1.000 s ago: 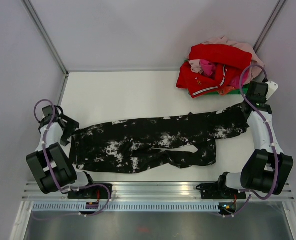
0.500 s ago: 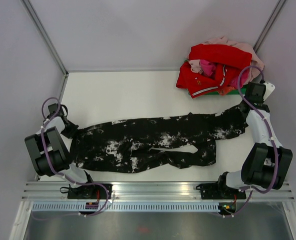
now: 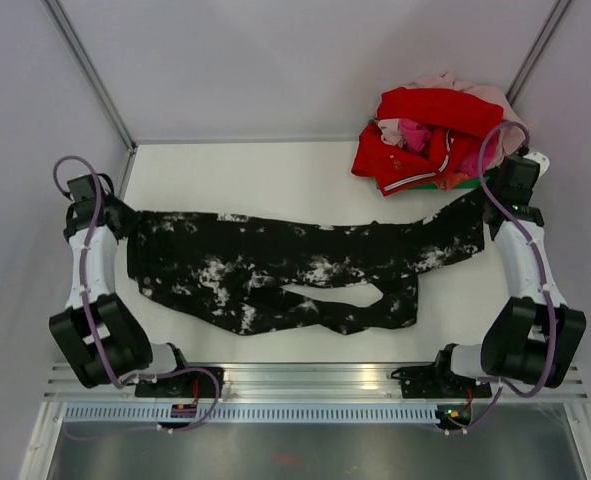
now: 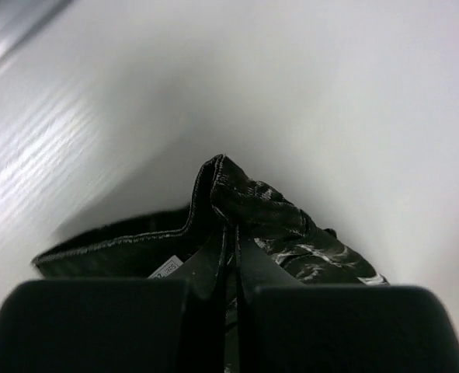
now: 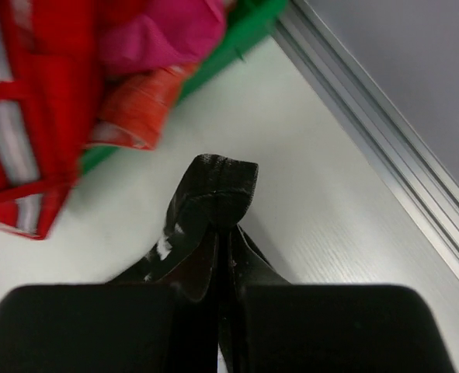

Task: Fold and stack the trousers
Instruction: Flatten the trousers out

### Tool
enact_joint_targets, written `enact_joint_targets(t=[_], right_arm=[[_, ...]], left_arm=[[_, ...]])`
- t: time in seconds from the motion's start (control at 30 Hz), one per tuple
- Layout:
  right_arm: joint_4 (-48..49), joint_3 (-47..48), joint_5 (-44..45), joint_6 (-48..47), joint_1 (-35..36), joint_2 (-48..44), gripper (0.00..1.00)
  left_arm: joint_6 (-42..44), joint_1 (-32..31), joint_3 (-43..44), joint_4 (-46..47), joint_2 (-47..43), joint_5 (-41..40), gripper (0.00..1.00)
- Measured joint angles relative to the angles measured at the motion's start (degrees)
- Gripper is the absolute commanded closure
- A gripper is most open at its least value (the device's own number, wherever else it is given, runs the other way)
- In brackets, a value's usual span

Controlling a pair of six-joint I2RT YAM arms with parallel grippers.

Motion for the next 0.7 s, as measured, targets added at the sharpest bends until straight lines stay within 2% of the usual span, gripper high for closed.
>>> enact_joint_targets(t=[0.17,0.33,0.53,0.7], right_arm=[[3.7,1.3,-5.6,-0.3,0.1,-11.5,1.00],[6.2,8.8,-6.4,-1.0,0.2,-20.0,1.00],[7.7,14.0,-5.2,-2.1,0.2,-26.1,1.00],[4.9,20.0,-2.1,-2.4,0.2,-25.8,1.00]], left_arm=[[2.2,-0.2,10.9,0.2,-10.7,4.2,0.98],[4.8,-0.7,17.9,-0.5,-20.1,6.1,0.98],[8.2,-6.1,27.8,-4.6,-23.0,2.6,0.98],[8.3,-6.7,36.7,-10.5,-22.7,-3.7,0.98]])
